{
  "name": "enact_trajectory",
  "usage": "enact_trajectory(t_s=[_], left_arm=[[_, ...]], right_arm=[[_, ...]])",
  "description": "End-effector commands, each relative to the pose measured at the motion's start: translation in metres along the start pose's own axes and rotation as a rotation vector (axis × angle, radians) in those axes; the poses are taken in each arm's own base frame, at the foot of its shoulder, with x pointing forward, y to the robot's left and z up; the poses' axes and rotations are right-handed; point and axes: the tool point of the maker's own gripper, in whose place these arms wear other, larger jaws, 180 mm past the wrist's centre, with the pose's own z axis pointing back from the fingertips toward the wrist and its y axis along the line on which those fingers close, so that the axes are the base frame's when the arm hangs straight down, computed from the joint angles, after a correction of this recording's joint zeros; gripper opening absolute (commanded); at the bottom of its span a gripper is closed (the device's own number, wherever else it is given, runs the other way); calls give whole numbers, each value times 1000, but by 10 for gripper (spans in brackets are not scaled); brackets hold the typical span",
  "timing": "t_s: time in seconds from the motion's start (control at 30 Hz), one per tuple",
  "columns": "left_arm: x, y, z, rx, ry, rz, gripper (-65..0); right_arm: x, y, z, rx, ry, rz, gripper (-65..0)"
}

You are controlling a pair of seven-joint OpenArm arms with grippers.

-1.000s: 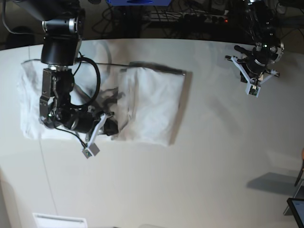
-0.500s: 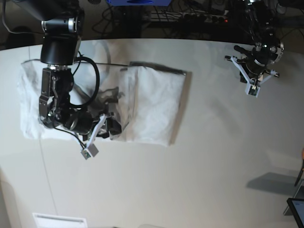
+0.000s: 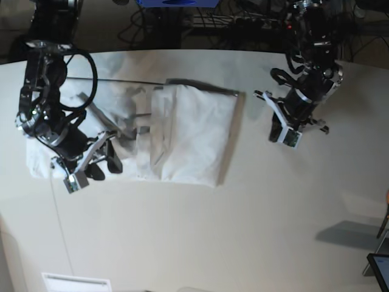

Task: Fold the T-shirt properly
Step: 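Release the fold and press the folded shirt flat with both grippers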

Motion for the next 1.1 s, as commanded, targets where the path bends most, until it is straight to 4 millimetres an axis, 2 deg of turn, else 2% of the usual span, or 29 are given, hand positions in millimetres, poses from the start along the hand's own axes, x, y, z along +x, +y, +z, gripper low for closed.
enact_trajectory(t_s=[0.0, 0.13, 0.23, 0.37, 0.47, 0.67, 0.73, 0.87, 0.93, 1.0, 1.07], left_arm=[[18, -1, -4, -4, -59, -1, -650], [50, -32, -29, -95, -137, 0, -650], [60, -48, -47, -147, -163, 20, -650], [64, -67, -65, -207, -169, 24, -650], [56, -79, -76, -235, -133, 34, -650], [8, -68, -95, -194, 0, 101, -650], [2, -65, -96, -191, -2, 98, -650], [-3, -61, -89, -182, -23, 94, -650], [7, -60, -82, -177, -53, 79, -650], [16, -55, -74, -159, -86, 73, -650], [26, -45, -64, -125, -121, 79, -650]], right_arm=[[15, 4, 10, 10, -58, 43, -418], [-12, 38, 26, 91, -11, 126, -649], [-31, 52, 34, 131, -2, 120, -634], [-44, 53, 42, 132, -8, 94, -647], [-50, 36, 48, 73, 11, 108, -647], [-60, 8, 61, -32, 52, 142, -647], [-58, -5, 67, -78, 39, 127, -647], [-56, -56, 91, -261, -5, 28, -646], [-57, -80, 103, -331, -20, -6, -633], [-66, -92, 108, -338, 10, -10, -588], [-75, -102, 108, -321, 58, -1, -512]])
